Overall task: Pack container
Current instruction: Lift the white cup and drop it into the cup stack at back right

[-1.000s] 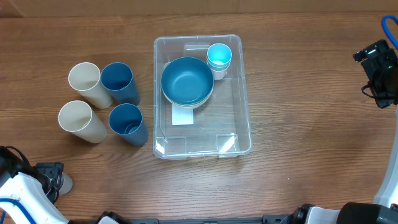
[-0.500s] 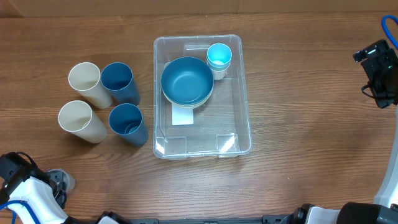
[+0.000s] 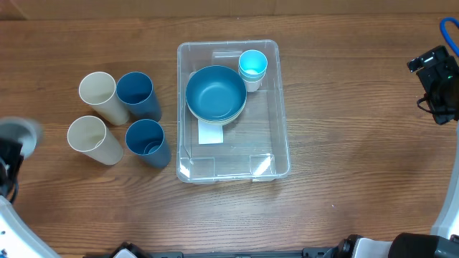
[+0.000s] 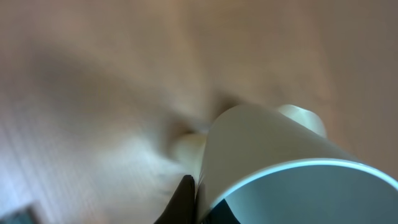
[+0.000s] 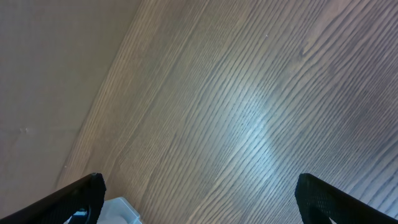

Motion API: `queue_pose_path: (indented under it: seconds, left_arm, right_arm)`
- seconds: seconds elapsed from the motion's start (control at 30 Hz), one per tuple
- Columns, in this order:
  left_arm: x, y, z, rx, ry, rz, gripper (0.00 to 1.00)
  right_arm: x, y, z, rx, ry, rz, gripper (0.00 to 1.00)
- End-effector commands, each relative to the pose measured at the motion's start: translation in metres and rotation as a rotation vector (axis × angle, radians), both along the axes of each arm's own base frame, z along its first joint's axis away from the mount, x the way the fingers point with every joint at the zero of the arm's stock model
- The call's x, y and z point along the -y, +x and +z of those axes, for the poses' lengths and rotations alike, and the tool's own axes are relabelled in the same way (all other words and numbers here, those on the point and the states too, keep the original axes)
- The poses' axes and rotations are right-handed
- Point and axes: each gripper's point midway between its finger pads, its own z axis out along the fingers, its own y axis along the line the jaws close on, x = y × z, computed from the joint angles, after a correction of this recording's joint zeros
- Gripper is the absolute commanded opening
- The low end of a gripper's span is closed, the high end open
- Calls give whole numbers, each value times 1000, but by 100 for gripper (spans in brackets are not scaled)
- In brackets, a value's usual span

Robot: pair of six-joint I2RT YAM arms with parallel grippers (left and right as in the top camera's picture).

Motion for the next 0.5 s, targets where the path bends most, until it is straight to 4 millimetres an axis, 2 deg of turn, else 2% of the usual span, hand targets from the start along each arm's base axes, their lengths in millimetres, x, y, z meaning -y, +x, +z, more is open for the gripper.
queue_pose_path:
  seconds: [0.0,0.07,0.1,0.17,0.3,0.33,0.47]
  left_arm:
    - [75,53,63,164,163,-461,4]
    - [128,78,76,216,254,-725,4]
    - [163,89,77,233,288,-870,4]
    - [210,104,70,223,332,-1041,4]
    - [315,150,13,129,403,-1390,4]
    - [334,161,-1,117,415,-1452,4]
    - [377,208,-57,49,444,-1564,4]
  right_arm:
    - [0,1,6,15,-6,-4,100]
    - [0,1,6,15,-6,-4,100]
    - [0,1,6,15,-6,-4,100]
    - [0,1,6,15,-6,-4,100]
    - [0,1,6,16,-7,-4,100]
    - [0,1,6,16,-7,-4,100]
    - [0,1,6,18,-7,-4,100]
